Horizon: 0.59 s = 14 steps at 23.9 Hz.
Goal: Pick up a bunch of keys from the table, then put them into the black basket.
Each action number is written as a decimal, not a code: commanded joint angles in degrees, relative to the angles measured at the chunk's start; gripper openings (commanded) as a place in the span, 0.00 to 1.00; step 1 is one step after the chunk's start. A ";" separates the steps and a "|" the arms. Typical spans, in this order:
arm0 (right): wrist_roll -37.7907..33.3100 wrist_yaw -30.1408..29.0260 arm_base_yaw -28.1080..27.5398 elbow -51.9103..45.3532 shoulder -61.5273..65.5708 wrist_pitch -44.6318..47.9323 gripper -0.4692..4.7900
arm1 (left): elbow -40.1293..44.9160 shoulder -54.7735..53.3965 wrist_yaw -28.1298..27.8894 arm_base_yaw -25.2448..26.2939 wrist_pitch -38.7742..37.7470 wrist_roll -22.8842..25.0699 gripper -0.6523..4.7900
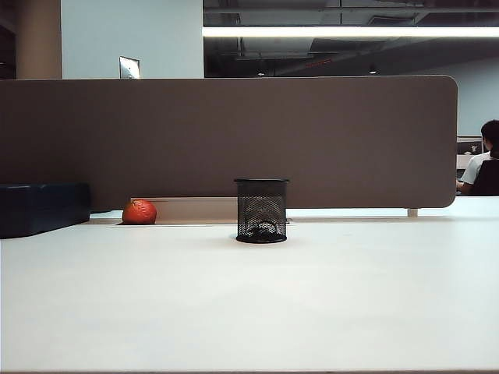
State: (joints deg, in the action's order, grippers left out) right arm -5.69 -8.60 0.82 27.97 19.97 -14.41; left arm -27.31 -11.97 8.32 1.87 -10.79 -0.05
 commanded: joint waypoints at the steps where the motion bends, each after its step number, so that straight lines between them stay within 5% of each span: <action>1: -0.11 1.44 0.04 -1.70 -2.54 1.44 0.07 | 2.01 2.27 -0.15 -0.04 0.57 -0.20 0.11; 14: -0.09 2.69 0.13 -14.03 -15.19 6.08 0.07 | 11.56 6.73 -0.24 -0.07 2.71 -0.02 0.11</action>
State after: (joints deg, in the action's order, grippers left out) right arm -5.69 -6.02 0.93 14.13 5.06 -9.45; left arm -16.27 -5.19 8.32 1.87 -10.11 -0.05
